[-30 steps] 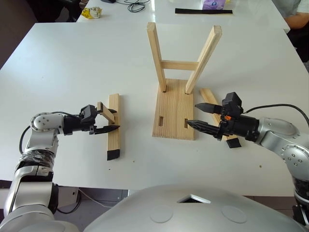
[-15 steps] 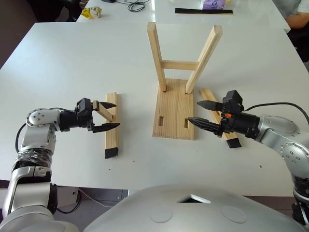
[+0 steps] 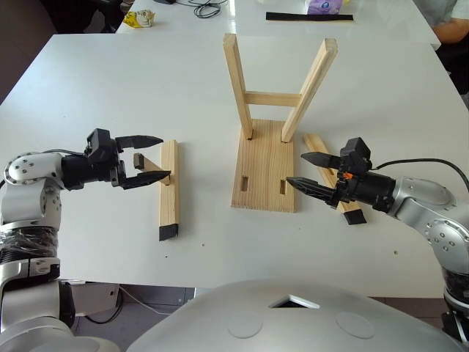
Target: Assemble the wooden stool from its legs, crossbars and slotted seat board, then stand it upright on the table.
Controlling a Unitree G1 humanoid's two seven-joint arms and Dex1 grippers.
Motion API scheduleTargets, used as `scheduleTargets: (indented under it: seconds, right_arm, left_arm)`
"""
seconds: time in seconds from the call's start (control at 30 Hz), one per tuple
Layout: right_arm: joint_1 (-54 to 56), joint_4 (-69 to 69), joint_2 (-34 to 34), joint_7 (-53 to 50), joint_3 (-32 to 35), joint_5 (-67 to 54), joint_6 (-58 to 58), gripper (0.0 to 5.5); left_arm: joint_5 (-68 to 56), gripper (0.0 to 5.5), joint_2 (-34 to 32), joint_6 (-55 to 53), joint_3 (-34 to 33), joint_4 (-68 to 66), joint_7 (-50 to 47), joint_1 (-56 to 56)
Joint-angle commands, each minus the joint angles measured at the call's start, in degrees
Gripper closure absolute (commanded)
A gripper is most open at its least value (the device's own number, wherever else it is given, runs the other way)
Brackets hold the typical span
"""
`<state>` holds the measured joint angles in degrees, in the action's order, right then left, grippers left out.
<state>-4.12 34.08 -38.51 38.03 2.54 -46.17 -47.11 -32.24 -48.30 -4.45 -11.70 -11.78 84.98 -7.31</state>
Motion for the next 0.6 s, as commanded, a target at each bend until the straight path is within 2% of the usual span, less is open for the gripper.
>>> scheduleTargets:
  seconds: [0.03, 0.2, 0.6]
  right_arm:
    - [-0.14, 0.53, -0.26, -0.15, 0.75, 0.44, 0.53, 1.31]
    - [0.29, 0.34, -0.03, -0.17, 0.35, 0.75, 0.76, 1.31]
    - [0.29, 0.99, 0.19, -0.16, 0.35, 0.32, 0.86, 1.31]
  left_arm:
    - [-5.1, 1.32, -2.46, -7.74, -2.68, 7.13, -0.86, -0.69]
    - [-10.04, 1.32, -1.08, -15.34, -3.56, 12.47, -4.28, -2.77]
    - [-10.89, 1.32, 1.56, -17.33, -3.59, 13.0, -8.28, -5.92]
